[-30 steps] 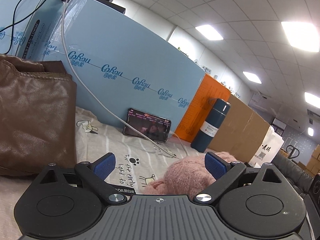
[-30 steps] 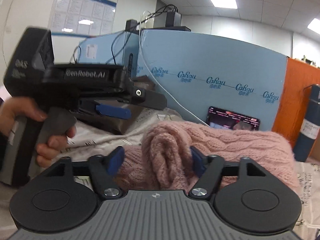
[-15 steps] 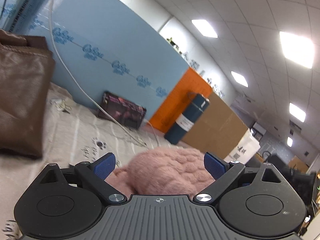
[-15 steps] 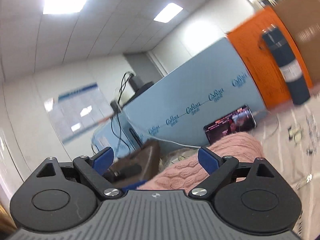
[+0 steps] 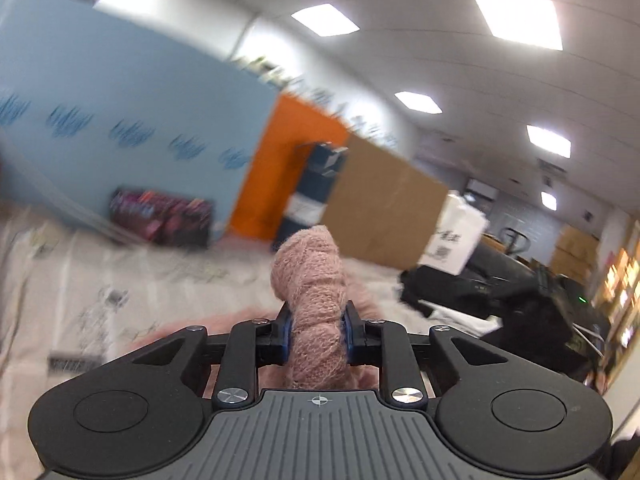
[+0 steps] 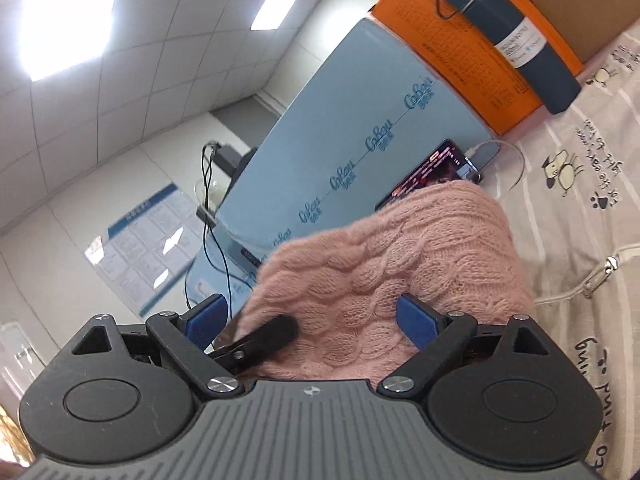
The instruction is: Fold clothes
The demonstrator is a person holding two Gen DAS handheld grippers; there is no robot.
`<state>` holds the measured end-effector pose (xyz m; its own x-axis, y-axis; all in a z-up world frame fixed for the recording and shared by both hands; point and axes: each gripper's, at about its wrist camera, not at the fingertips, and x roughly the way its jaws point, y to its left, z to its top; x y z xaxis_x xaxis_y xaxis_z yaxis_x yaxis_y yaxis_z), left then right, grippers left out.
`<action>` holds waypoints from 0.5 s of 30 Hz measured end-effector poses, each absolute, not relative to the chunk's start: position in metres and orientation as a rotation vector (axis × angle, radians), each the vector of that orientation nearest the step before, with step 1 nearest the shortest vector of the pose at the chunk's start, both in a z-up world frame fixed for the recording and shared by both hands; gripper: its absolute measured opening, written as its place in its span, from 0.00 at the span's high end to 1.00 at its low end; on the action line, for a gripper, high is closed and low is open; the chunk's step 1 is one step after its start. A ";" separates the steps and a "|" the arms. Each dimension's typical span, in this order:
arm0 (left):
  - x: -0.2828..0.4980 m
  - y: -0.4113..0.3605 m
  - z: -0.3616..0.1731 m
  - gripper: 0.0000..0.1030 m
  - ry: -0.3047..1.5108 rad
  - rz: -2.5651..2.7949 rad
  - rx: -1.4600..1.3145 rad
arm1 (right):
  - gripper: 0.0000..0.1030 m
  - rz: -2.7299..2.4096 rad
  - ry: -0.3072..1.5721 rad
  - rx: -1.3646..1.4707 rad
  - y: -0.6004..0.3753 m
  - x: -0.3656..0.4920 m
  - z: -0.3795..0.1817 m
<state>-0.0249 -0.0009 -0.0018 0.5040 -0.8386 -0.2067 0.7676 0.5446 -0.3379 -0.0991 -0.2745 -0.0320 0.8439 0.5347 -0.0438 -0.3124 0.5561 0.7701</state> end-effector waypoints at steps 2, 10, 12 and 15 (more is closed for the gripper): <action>-0.038 -0.015 0.007 0.80 0.252 -0.995 -0.132 | 0.11 0.530 0.251 0.895 -0.283 -0.102 -0.034; -0.036 0.014 -0.001 0.81 0.203 -0.811 -0.238 | 0.11 0.583 0.243 0.931 -0.289 -0.102 -0.035; -0.022 0.037 -0.019 0.81 0.350 -0.768 -0.455 | 0.11 0.604 0.283 0.902 -0.283 -0.099 -0.035; -0.009 0.061 -0.045 0.81 0.516 -0.648 -0.646 | 0.11 0.610 0.328 0.853 -0.274 -0.096 -0.035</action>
<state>-0.0093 0.0612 -0.0450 0.6875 -0.6869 -0.2356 0.3832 0.6187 -0.6858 -0.0960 -0.2739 -0.0351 0.7834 0.6208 -0.0306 -0.3681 0.5031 0.7819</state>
